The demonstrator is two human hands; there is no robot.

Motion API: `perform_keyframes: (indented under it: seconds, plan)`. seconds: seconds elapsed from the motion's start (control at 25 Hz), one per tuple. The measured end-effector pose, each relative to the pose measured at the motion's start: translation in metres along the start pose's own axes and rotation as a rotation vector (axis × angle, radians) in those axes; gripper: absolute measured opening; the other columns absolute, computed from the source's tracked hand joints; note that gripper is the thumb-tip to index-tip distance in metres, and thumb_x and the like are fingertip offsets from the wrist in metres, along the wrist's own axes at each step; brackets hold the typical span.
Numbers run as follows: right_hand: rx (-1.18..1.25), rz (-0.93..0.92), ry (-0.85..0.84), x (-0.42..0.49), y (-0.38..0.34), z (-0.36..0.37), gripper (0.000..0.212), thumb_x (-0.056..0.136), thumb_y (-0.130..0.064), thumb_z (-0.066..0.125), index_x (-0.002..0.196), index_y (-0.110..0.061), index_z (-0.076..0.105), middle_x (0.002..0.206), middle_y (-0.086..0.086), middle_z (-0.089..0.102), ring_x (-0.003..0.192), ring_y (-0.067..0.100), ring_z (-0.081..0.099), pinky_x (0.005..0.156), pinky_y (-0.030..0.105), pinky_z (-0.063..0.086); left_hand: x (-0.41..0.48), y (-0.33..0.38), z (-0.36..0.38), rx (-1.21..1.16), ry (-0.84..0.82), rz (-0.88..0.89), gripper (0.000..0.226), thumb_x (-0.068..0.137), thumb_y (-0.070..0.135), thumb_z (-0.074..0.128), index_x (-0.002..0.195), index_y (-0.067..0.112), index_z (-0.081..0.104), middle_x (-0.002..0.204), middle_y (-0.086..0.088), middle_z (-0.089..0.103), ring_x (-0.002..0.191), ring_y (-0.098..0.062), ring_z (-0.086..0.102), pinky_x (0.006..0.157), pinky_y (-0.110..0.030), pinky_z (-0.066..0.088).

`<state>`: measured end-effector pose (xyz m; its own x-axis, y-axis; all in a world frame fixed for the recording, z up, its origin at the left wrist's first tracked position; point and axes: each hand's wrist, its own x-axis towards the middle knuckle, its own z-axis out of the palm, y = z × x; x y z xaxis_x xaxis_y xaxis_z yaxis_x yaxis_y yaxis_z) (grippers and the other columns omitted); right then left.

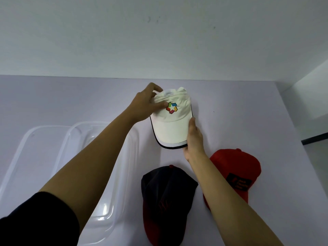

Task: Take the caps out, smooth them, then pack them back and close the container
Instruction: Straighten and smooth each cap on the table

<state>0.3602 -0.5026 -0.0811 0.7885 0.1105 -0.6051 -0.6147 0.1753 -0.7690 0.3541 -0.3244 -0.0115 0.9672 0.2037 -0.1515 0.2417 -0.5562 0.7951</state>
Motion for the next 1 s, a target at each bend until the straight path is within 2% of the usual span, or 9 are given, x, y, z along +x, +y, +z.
perform_keyframes:
  seconds: [0.08,0.2,0.32,0.44,0.56,0.68,0.8,0.88,1.0]
  plan:
    - [-0.009,0.006,0.044,0.002,0.0,-0.001,0.03,0.087,-0.051,0.051,0.103,-0.027,0.06,0.108,0.002,0.068,0.097,0.022,0.065,0.085,0.039,0.055,0.0,-0.001,-0.003,-0.151,-0.121,-0.015,0.02,0.086,0.035,0.065,0.092,0.015,0.065,0.086,-0.001,0.067,0.076,-0.014,0.058,0.07,-0.025,0.043]
    - [0.0,0.037,0.094,0.003,0.003,-0.002,0.031,0.083,-0.05,0.056,0.1,-0.024,0.061,0.108,0.004,0.068,0.096,0.023,0.065,0.086,0.041,0.054,-0.001,0.005,-0.006,-0.128,-0.295,-0.1,0.041,0.079,0.049,0.067,0.088,0.009,0.069,0.085,-0.006,0.069,0.076,-0.012,0.058,0.073,-0.026,0.042]
    - [0.002,0.018,0.103,0.0,0.007,0.003,0.027,0.083,-0.052,0.056,0.095,-0.027,0.059,0.109,0.003,0.067,0.099,0.023,0.065,0.09,0.044,0.053,0.003,0.01,-0.001,0.104,-0.181,-0.046,0.042,0.075,0.05,0.072,0.092,0.014,0.059,0.075,0.007,0.06,0.07,-0.01,0.052,0.06,-0.021,0.036]
    - [0.112,0.018,0.018,0.0,0.006,0.004,0.044,0.079,-0.05,0.061,0.114,-0.023,0.057,0.116,0.005,0.065,0.103,0.026,0.064,0.09,0.047,0.053,0.003,0.011,-0.002,0.055,-0.119,0.014,0.035,0.087,0.043,0.061,0.092,0.008,0.063,0.08,-0.003,0.066,0.07,-0.013,0.052,0.063,-0.021,0.038]
    - [0.221,0.02,-0.074,0.001,0.005,-0.002,0.061,0.075,-0.047,0.067,0.127,-0.018,0.05,0.123,0.011,0.062,0.108,0.031,0.063,0.089,0.051,0.053,0.002,0.013,-0.01,0.088,-0.262,-0.063,0.049,0.088,0.052,0.053,0.091,0.005,0.067,0.092,-0.012,0.07,0.075,-0.016,0.054,0.068,-0.029,0.039]
    - [0.21,-0.008,-0.05,-0.003,0.004,-0.003,0.037,0.085,-0.036,0.063,0.116,-0.017,0.053,0.115,0.009,0.064,0.104,0.029,0.063,0.09,0.049,0.052,0.004,0.025,-0.013,0.252,-0.335,-0.07,0.052,0.08,0.062,0.057,0.086,0.011,0.062,0.084,0.0,0.066,0.077,-0.014,0.055,0.067,-0.028,0.039]
    - [0.198,-0.069,-0.033,-0.009,0.002,0.003,0.011,0.087,-0.031,0.062,0.092,-0.024,0.055,0.099,0.002,0.066,0.096,0.027,0.064,0.091,0.05,0.051,0.007,0.032,-0.008,0.382,-0.297,-0.037,0.054,0.078,0.061,0.06,0.068,0.01,0.049,0.062,0.001,0.052,0.062,-0.015,0.048,0.056,-0.026,0.032]
    - [0.185,-0.083,-0.03,-0.01,-0.002,0.007,0.009,0.087,-0.031,0.062,0.089,-0.025,0.055,0.096,0.001,0.066,0.094,0.026,0.064,0.091,0.05,0.051,0.008,0.032,-0.006,0.36,-0.264,-0.011,0.05,0.084,0.054,0.058,0.063,0.01,0.047,0.057,0.0,0.049,0.059,-0.015,0.045,0.052,-0.025,0.03]
    - [0.158,-0.08,-0.053,-0.01,-0.005,0.007,0.011,0.086,-0.033,0.062,0.092,-0.026,0.055,0.1,0.003,0.065,0.096,0.026,0.063,0.09,0.049,0.052,0.01,0.026,-0.005,0.256,-0.258,0.012,0.041,0.095,0.05,0.038,0.079,0.015,0.049,0.07,0.001,0.056,0.071,-0.017,0.052,0.063,-0.027,0.037]
